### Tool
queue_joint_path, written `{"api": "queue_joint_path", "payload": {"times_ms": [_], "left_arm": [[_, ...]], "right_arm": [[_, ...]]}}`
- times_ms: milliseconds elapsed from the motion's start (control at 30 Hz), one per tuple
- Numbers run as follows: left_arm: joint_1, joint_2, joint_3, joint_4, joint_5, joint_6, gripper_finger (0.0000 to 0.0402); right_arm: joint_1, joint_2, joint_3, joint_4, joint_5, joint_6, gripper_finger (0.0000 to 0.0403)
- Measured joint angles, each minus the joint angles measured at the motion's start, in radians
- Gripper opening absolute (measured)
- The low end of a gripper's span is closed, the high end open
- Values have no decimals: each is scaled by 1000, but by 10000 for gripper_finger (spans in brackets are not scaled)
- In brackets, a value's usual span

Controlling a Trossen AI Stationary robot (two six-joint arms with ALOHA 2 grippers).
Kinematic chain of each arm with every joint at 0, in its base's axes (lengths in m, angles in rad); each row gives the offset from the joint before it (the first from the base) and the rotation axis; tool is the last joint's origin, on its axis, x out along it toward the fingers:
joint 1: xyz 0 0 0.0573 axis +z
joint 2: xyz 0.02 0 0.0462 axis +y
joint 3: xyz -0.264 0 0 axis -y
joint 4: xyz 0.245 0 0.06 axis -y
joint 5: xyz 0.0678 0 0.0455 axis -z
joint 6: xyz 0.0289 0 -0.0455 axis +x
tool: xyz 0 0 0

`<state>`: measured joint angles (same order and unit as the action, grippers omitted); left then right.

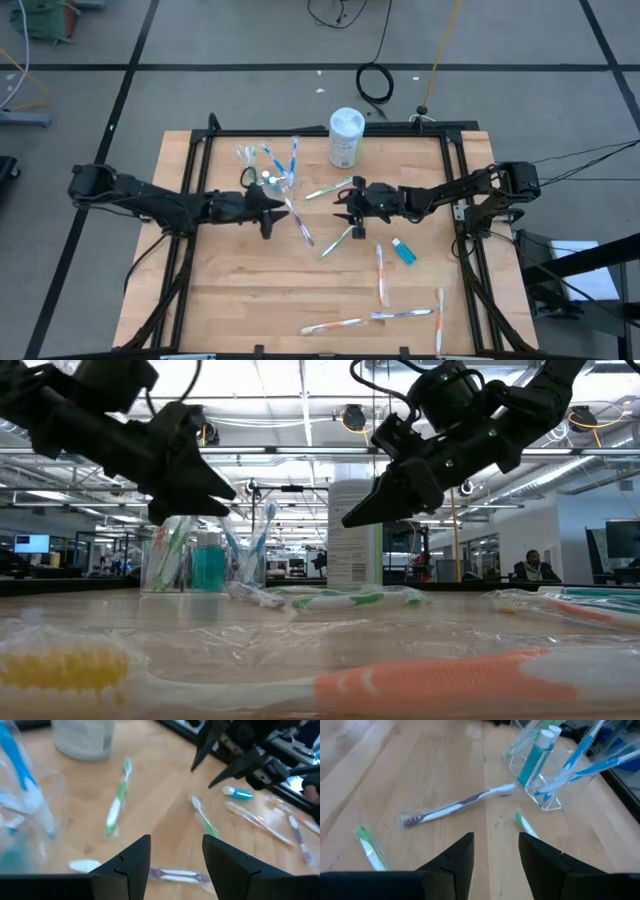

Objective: Pick & Place toothbrushing station
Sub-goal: Put the violet toothbrush into the right of the transparent organizer

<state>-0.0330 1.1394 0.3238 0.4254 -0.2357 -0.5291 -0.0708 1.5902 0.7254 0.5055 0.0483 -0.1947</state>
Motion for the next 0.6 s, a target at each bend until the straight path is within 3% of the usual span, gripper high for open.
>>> {"api": "queue_joint_path", "payload": {"times_ms": [133,300,500,600], "left_arm": [[11,26,69,-111,26,-8,184],[12,23,122,-143,21,122,184],[12,-79,156,-226,-19,203,184],[12,-161,158,-316,-78,203,184]], "right_arm": [[0,0,0,128,-6,60,146],[2,21,0,258,-53,174,146],[12,91,44,299,2,263,146],[28,179,137,293,4,264,146]]}}
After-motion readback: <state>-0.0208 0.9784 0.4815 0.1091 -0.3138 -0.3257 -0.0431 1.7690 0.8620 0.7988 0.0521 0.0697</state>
